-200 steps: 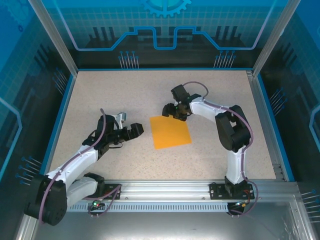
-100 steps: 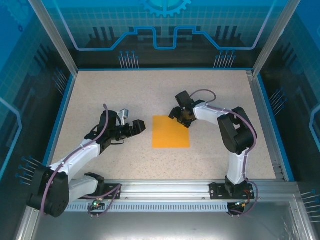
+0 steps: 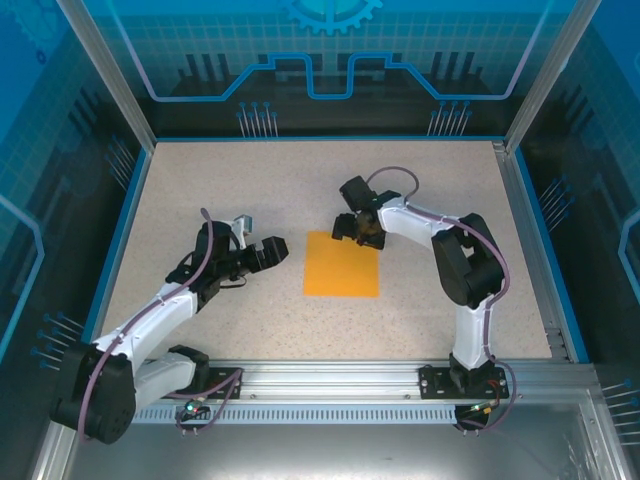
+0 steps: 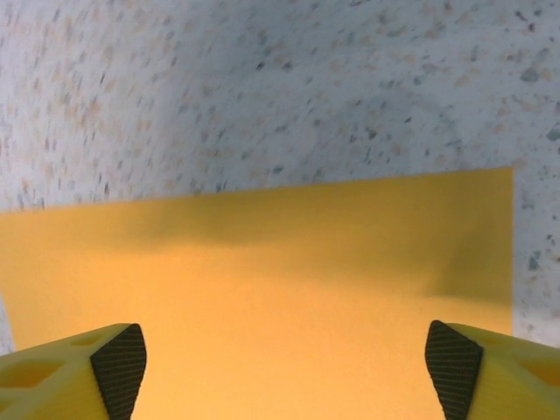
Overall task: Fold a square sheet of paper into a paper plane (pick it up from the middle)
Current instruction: Move the square sheet of paper to the center of the table, then fold the square sheet of paper in half at the center of the table.
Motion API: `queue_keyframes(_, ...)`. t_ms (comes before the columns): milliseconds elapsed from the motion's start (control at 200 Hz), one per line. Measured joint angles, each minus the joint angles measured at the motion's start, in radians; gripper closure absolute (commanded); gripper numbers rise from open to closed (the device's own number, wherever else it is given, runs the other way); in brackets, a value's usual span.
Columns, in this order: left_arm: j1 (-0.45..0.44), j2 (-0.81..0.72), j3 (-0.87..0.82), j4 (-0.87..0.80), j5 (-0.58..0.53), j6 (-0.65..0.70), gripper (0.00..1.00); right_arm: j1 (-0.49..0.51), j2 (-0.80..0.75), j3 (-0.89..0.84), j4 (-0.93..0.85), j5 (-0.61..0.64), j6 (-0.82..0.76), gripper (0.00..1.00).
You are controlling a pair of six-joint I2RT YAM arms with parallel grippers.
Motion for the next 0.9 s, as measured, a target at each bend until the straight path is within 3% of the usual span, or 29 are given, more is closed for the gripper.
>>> queue_keyframes(70,0.000,0.005,-0.001,0.001,0.000,0.000,0.01,0.035,-0.002,0.023,-0.055,0.034,-0.033,0.01)
queue_keyframes(340,0.000,0.076,0.000,0.005,0.001,0.000,0.01,0.139,0.010,0.103,-0.222,0.131,-0.062,0.01)
queue_keyframes(900,0.000,0.229,0.068,0.007,0.049,-0.007,0.01,0.140,0.096,0.122,-0.245,0.047,-0.033,0.01)
